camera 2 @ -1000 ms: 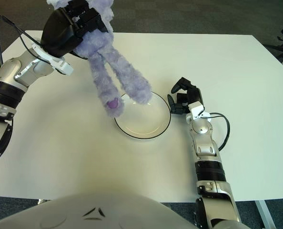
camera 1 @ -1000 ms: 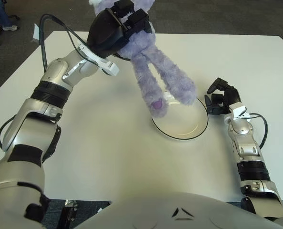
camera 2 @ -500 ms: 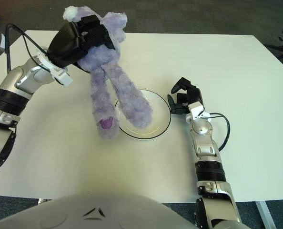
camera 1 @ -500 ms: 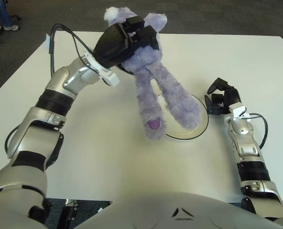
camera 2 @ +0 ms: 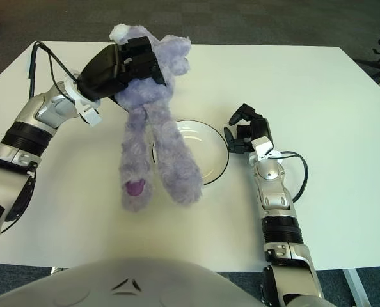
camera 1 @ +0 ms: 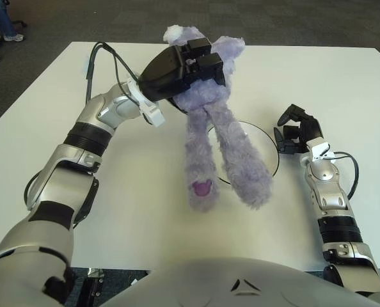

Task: Put the doll into the plate.

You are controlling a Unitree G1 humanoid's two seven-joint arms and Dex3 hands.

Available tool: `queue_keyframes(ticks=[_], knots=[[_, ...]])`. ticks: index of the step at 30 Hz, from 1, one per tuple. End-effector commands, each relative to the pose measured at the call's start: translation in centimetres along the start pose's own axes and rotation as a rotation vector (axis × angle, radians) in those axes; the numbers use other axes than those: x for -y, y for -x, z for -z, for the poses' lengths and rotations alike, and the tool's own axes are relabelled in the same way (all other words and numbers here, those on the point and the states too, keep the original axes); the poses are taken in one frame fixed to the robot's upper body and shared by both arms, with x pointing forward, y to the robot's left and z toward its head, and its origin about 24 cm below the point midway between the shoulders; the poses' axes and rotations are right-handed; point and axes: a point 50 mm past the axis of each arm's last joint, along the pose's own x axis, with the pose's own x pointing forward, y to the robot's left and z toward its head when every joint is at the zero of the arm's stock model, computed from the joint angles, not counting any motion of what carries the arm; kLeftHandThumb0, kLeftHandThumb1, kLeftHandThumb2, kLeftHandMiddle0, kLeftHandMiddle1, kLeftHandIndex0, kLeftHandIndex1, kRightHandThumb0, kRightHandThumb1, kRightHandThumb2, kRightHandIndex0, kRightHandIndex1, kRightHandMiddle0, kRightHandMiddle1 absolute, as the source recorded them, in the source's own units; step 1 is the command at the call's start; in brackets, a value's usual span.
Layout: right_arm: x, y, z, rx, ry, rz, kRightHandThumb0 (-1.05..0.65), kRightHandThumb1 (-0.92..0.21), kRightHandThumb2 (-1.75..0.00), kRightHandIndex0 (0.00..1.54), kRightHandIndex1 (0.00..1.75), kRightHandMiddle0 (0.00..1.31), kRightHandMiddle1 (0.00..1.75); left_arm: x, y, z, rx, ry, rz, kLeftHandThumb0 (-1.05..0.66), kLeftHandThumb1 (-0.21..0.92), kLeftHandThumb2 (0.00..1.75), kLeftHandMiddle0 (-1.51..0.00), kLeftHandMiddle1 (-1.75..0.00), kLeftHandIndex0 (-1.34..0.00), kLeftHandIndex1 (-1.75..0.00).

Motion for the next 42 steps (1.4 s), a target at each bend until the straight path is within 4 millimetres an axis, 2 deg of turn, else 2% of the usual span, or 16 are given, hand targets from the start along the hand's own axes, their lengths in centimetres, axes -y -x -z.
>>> queue_keyframes(ticks=[1,11,12,14,17,20,24,30,40,42], knots=[[-0.7,1.2,2.1,-0.115,0.017,-0.039,-0.48,-0.31,-1.32,1.24,1.75,0.62,1.75,-0.5,0.0,0.1,-0.015,0.003,-0.034,0.00,0.43,1.19,-0.42,-1.72,-0.42,-1.75],[-0.8,1.1,2.1,-0.112,0.023,-0.044,-0.49,-0.30,-1.33,1.24,1.75,0.62,1.75,0.2,-0.5,-0.5,0.002,0.033,-0.014,0.00,0.38,1.24,-0.45,-1.73,-0.45,-1.75],[-0.8,1.1,2.1,-0.111,0.025,-0.045,-0.49,-0.30,-1.33,1.24,1.75,0.62,1.75,0.4,-0.6,-0.6,0.004,0.040,-0.012,0.00,0.30,1.28,-0.59,-1.56,-0.53,-1.75],[-0.8,1.1,2.1,-0.108,0.029,-0.045,-0.49,-0.30,-1.33,1.24,1.75,0.62,1.75,0.6,-0.8,-0.8,0.008,0.052,-0.008,0.00,0.22,1.32,-0.71,-1.42,-0.60,-1.75],[-0.7,1.1,2.1,-0.107,0.037,-0.046,-0.49,-0.31,-1.33,1.24,1.75,0.62,1.75,1.1,-1.2,-1.1,0.019,0.080,-0.006,0.00,0.17,1.37,-0.79,-1.36,-0.63,-1.75],[-0.7,1.1,2.1,-0.112,0.047,-0.044,-0.48,-0.31,-1.32,1.22,1.75,0.62,1.75,1.8,-1.7,-1.4,0.038,0.116,-0.003,0.00,0.16,1.41,-0.78,-1.47,-0.58,-1.75],[-0.7,1.1,2.1,-0.120,0.048,-0.042,-0.48,-0.33,-1.30,1.21,1.75,0.61,1.75,2.5,-2.0,-1.7,0.052,0.125,0.000,0.00,0.17,1.39,-0.82,-1.42,-0.57,-1.75],[-0.7,0.9,2.2,-0.120,0.059,-0.035,-0.48,-0.33,-1.30,1.20,1.75,0.60,1.75,2.9,-2.2,-1.7,0.054,0.121,0.006,0.00,0.17,1.43,-0.77,-1.54,-0.55,-1.75],[-0.6,0.8,2.5,-0.120,0.078,-0.034,-0.47,-0.34,-1.29,1.14,1.75,0.60,1.75,4.1,-2.6,-2.3,0.062,0.059,0.021,0.00,0.16,1.49,-0.68,-1.71,-0.56,-1.75],[-0.6,0.7,2.6,-0.118,0.076,-0.035,-0.47,-0.34,-1.28,1.13,1.75,0.59,1.75,4.2,-2.7,-2.3,0.069,0.036,0.026,0.00,0.13,1.53,-0.70,-1.73,-0.59,-1.73]])
